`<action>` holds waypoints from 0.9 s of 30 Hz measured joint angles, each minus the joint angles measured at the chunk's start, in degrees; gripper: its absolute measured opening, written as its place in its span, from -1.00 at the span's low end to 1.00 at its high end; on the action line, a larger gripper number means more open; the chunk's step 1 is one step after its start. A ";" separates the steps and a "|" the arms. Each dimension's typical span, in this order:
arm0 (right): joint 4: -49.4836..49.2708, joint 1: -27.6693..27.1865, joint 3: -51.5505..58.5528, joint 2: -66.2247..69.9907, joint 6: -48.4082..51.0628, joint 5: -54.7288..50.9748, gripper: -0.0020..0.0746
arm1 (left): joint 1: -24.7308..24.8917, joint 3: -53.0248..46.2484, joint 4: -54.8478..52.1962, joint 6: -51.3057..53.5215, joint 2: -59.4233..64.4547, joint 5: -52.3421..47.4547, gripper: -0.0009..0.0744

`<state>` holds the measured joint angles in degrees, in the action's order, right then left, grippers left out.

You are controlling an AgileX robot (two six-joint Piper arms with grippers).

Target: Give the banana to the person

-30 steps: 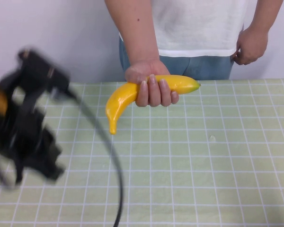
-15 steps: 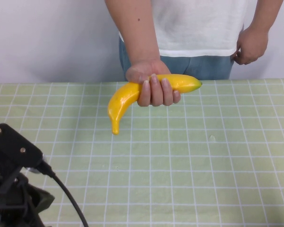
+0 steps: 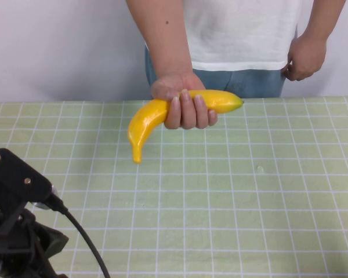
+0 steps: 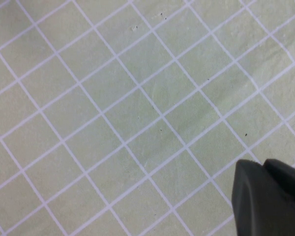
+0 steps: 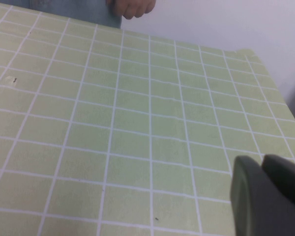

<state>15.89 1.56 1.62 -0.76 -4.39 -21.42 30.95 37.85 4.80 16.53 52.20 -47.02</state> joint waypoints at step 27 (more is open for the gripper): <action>0.00 0.00 0.00 0.00 0.00 0.00 -0.97 | -0.12 -17.05 -8.12 -0.45 -26.96 34.73 -0.98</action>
<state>15.89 1.56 1.62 -0.76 -4.39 -21.42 30.83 20.80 -3.31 16.08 25.24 -12.29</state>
